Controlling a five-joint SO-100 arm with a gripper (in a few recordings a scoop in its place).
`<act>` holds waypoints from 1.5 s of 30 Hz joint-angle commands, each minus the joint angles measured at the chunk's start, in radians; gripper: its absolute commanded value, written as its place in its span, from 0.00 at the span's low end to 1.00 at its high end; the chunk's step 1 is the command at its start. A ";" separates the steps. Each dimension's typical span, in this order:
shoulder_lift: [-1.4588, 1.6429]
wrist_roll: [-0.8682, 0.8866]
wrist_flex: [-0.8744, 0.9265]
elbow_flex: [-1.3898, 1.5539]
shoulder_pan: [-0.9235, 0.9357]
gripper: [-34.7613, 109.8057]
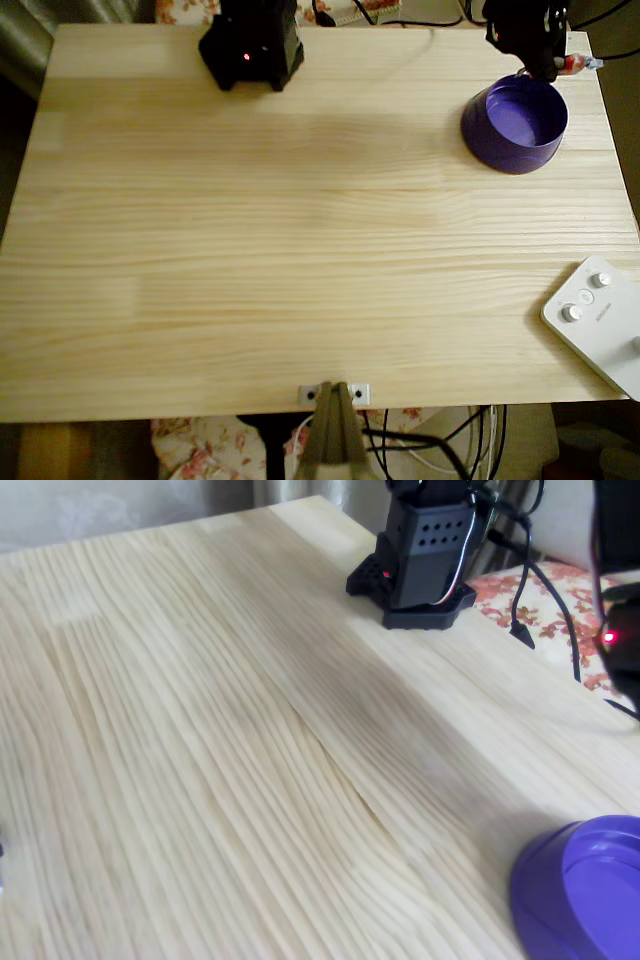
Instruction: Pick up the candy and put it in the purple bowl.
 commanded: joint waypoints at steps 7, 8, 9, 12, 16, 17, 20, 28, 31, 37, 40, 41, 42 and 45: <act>0.067 0.037 0.031 -0.048 0.008 0.33; 0.069 0.038 0.037 -0.048 0.011 0.35; 0.072 0.038 0.041 -0.046 0.011 0.35; 0.087 0.043 0.044 -0.035 0.014 0.35; 0.110 0.049 0.040 -0.018 0.020 0.31; 0.118 0.049 0.040 -0.015 0.021 0.27; 0.144 0.074 0.066 -0.008 0.046 0.24; 0.396 0.230 0.061 0.244 0.224 0.24; 0.445 0.337 0.097 0.301 0.319 0.24; 0.293 0.241 0.367 0.124 0.440 0.24; 0.293 0.206 0.387 0.104 0.488 0.24; 0.308 0.201 0.382 0.121 0.503 0.24; 0.325 0.201 0.382 0.140 0.518 0.24; 0.394 0.202 0.407 0.219 0.577 0.24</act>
